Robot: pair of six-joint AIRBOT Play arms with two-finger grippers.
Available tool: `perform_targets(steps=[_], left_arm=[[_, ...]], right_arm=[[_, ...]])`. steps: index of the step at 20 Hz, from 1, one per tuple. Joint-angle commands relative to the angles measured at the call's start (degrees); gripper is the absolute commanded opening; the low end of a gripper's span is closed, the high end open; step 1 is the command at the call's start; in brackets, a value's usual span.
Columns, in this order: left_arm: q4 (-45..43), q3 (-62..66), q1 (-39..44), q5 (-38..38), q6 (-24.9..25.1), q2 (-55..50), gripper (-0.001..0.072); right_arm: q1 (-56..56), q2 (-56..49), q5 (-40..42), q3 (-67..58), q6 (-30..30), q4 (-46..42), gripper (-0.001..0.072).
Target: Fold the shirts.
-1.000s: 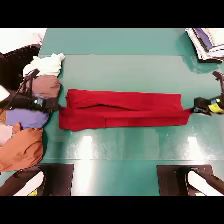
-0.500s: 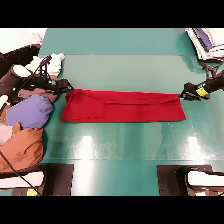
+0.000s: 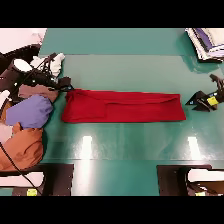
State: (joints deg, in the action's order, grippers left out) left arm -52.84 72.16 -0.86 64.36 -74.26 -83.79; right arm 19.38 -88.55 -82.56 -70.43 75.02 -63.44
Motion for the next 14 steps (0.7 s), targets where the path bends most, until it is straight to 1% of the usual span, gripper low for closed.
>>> perform_targets(steps=[1,3,5,6,7,8,9,10,12,14], left_arm=[[0.11,0.2,4.98,-0.33,-1.7,-0.13,0.0021],[0.11,0.22,9.18,-2.54,-4.31,-0.13,0.0021],[0.09,0.22,12.83,-5.81,-5.6,-0.13,0.0021],[0.09,0.22,14.69,-8.55,-6.69,-0.13,0.002],[0.09,0.22,16.44,-11.61,-7.61,-0.15,0.002],[0.09,0.39,18.27,-14.62,-8.37,-0.37,0.002],[0.13,1.25,19.89,-15.93,-8.44,-1.25,0.002],[0.13,2.49,21.35,-15.98,-8.46,-2.73,0.002],[0.15,5.75,24.3,-15.56,-8.48,-6.93,0.002],[0.2,9.4,26.69,-14.62,-8.9,-11.52,0.002]], right_arm=[[4.83,-3.39,1.84,5.57,-5.07,10.82,0.0575],[3.76,-6.54,1.84,6.01,-6.21,13.75,0.0574],[1.29,-8.33,2.67,6.01,-7.63,16.94,0.0568],[-0.07,-8.85,3.65,5.88,-7.65,17.07,0.049],[-1.31,-8.87,4.66,5.86,-8.13,16.87,0.0386],[-2.27,-8.52,4.87,5.84,-9.33,16.98,0.0205],[-2.71,-7.8,4.85,5.84,-9.55,16.98,0.0061],[-3.02,-6.4,4.87,5.84,-9.55,17.35,0.0018],[-2.99,-1.99,4.76,5.81,-9.55,19.63,0.0018],[-3.56,3.26,4.44,5.6,-9.53,24.37,0.0017]])
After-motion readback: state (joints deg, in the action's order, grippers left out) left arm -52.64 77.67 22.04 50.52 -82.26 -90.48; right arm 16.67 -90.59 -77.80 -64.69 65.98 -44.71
